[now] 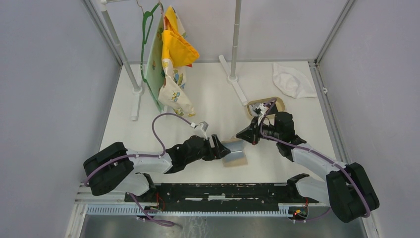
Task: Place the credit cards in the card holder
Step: Open the card holder at the center of the board.
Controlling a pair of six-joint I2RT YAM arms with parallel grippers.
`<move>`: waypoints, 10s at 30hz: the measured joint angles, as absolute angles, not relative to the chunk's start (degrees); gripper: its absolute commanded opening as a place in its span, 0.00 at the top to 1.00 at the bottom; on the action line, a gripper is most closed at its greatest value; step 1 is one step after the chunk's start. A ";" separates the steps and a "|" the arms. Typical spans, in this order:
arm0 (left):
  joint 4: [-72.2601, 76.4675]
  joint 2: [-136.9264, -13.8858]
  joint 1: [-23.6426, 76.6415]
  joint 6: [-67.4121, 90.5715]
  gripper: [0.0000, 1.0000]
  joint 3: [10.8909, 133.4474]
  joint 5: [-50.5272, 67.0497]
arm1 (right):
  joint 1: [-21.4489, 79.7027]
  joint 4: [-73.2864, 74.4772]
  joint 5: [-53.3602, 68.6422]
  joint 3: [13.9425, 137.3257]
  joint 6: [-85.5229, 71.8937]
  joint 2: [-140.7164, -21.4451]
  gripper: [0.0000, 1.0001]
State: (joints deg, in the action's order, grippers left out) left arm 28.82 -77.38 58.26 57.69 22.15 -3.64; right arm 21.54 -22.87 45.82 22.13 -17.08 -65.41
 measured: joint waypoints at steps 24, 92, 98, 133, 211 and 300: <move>20.36 -83.20 58.26 39.90 0.63 29.08 -4.34 | 20.82 -13.08 30.09 22.33 -0.30 -60.03 1.00; 31.09 -78.39 59.18 47.99 0.81 19.84 -5.80 | 37.80 7.53 23.86 30.94 34.26 -74.65 0.12; 31.79 -78.63 59.68 47.99 0.81 19.84 -5.93 | 37.89 7.88 23.20 31.48 34.04 -75.37 0.18; 31.92 -84.75 59.99 47.99 0.89 24.43 -5.98 | 33.10 8.82 32.25 32.88 27.27 -72.84 0.39; 15.77 -88.68 59.27 44.88 0.67 34.24 -2.39 | 32.12 14.92 31.92 37.43 28.05 -83.44 0.80; 69.69 -117.40 54.41 53.52 0.43 42.89 18.57 | 12.12 7.33 40.60 34.57 8.86 -78.02 0.67</move>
